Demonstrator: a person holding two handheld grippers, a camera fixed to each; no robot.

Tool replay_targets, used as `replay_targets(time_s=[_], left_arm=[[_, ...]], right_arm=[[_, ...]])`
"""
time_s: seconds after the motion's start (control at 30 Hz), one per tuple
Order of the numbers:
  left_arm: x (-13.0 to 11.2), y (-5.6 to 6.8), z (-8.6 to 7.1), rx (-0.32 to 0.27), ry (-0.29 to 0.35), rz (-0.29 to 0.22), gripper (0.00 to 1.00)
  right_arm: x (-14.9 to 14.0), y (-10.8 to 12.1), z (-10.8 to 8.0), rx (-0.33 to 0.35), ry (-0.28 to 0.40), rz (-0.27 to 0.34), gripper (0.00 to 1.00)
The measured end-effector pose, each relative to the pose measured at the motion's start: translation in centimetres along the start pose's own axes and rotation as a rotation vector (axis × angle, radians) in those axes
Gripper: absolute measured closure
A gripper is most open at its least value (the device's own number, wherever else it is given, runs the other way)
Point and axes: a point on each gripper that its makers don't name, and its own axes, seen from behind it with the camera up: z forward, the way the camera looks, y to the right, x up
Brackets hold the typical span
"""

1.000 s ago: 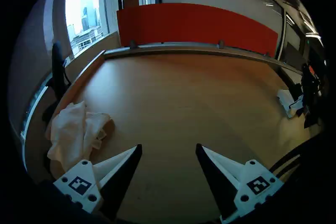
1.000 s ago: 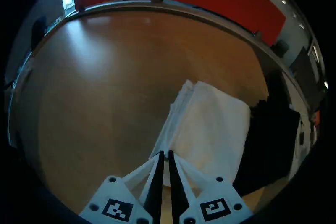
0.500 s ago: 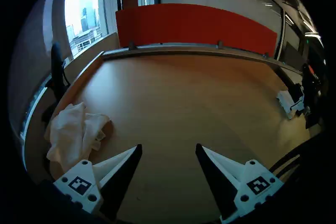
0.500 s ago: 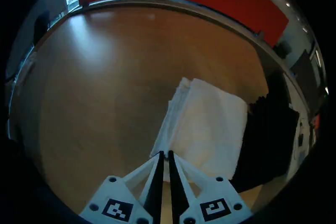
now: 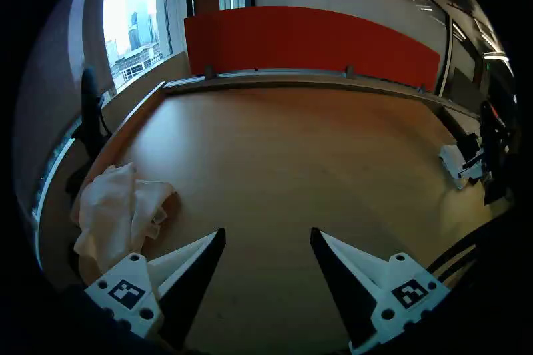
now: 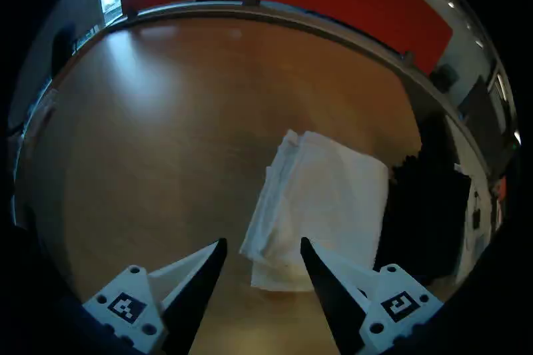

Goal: Fold towel

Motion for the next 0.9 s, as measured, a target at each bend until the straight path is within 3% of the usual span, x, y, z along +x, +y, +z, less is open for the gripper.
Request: replay_targets(time_s=[0.53, 0.9], left_arm=[[1.2, 0.0, 0.8, -0.012, 0.016, 0.007, 0.05], [3.2, 0.1, 2.1, -0.026, 0.044, 0.012, 0.05]], right_arm=[[1.2, -0.4, -0.6, -0.007, 0.042, 0.064, 0.00], [2.6, -0.7, -1.5, -0.025, 0.108, 0.120, 0.00]])
